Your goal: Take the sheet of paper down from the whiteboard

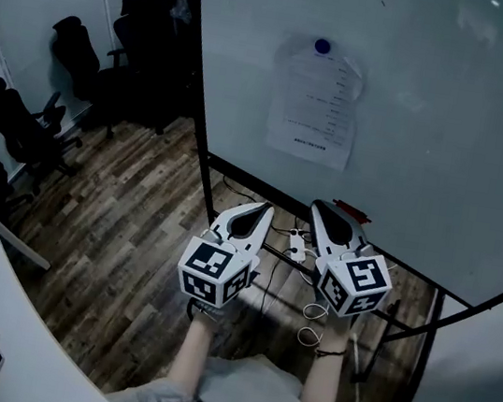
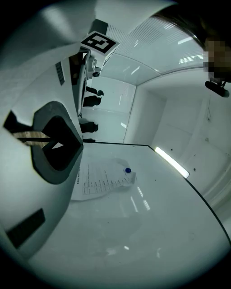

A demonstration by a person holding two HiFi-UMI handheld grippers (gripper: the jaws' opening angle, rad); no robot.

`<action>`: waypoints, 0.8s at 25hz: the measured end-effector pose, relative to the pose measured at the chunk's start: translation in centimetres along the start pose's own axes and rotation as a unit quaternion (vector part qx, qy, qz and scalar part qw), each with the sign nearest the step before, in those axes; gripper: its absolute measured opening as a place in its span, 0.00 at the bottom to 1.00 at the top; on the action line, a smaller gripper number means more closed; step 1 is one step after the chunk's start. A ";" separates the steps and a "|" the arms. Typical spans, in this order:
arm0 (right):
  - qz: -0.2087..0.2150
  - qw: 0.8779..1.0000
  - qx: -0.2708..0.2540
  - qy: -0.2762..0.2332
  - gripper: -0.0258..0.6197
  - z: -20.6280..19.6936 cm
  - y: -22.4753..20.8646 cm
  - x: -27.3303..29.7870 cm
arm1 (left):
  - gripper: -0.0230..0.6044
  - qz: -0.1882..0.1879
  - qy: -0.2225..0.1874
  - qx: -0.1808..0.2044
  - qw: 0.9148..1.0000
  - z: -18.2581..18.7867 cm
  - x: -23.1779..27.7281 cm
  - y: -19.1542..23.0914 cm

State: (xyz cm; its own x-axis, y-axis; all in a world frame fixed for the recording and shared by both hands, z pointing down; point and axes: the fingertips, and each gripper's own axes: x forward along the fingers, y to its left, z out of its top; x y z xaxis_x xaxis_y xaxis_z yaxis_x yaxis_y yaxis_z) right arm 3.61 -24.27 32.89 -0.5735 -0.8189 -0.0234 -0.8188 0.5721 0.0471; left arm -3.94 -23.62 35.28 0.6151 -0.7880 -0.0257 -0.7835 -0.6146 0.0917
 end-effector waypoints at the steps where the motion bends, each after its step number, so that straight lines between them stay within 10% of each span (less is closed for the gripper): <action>1: 0.003 1.000 0.000 0.000 0.04 -0.1 -0.5 0.0 | 0.04 0.000 0.001 0.001 1.000 -0.1 0.6 -0.3; 20: 0.026 0.999 -0.003 -0.027 0.04 1.4 -6.8 -0.1 | 0.04 -0.020 -0.037 0.082 0.996 2.6 6.9 -3.7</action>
State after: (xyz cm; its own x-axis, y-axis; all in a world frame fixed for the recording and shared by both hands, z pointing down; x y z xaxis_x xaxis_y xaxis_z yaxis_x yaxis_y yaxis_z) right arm 9.18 -28.01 31.22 -0.6166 -0.7837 -0.0748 -0.7873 0.6140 0.0562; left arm 2.98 -26.82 32.15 0.6421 -0.7601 -0.0995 -0.7666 -0.6378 -0.0751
